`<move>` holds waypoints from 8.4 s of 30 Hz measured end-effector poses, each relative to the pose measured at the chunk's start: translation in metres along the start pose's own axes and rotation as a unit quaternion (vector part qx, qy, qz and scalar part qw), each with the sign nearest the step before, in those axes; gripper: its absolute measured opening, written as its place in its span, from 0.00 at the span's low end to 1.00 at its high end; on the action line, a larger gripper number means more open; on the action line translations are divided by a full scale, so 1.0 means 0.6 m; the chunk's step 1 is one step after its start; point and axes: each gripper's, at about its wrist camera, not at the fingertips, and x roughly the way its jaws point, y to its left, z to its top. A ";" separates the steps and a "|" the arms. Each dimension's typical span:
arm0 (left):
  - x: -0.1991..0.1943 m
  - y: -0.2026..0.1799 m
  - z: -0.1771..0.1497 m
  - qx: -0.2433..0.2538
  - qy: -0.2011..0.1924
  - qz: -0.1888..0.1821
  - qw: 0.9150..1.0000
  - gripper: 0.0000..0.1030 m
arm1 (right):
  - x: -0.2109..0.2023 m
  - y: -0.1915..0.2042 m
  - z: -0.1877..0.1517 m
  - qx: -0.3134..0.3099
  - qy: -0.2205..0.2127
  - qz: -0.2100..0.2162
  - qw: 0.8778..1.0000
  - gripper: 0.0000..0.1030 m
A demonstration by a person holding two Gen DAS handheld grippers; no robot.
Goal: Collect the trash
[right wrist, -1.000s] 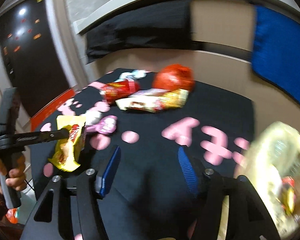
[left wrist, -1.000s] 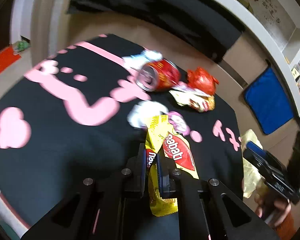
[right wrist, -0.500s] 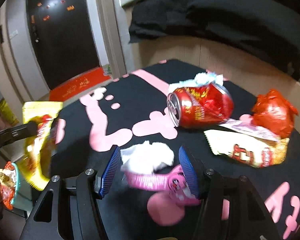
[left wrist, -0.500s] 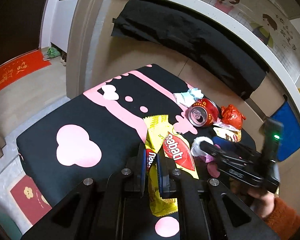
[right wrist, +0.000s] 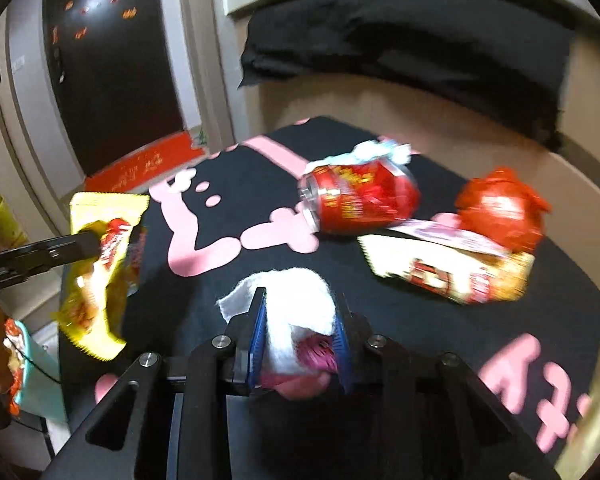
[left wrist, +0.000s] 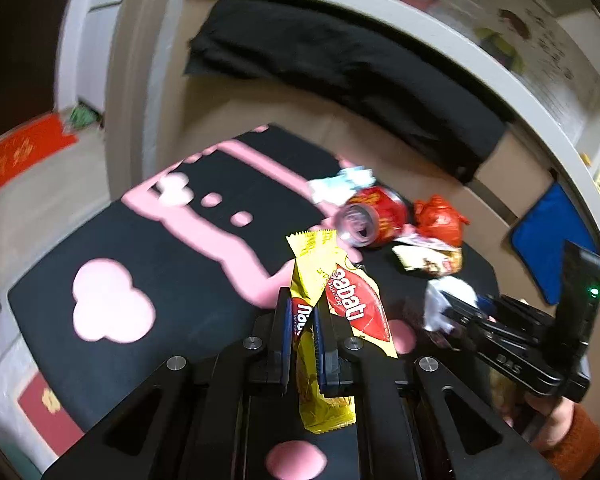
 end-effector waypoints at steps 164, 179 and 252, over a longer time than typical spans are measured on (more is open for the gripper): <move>-0.009 -0.121 -0.025 0.068 0.019 -0.042 0.997 0.10 | -0.116 -0.030 -0.115 0.055 0.002 -0.117 0.992 0.45; -0.033 -0.449 0.001 0.186 -0.038 -0.147 0.971 0.10 | -0.398 -0.188 -0.104 0.086 -0.129 -0.193 0.969 0.45; 0.098 -0.163 0.040 0.057 0.006 -0.057 0.997 0.43 | -0.353 -0.383 -0.209 0.245 -0.084 -0.225 0.939 0.67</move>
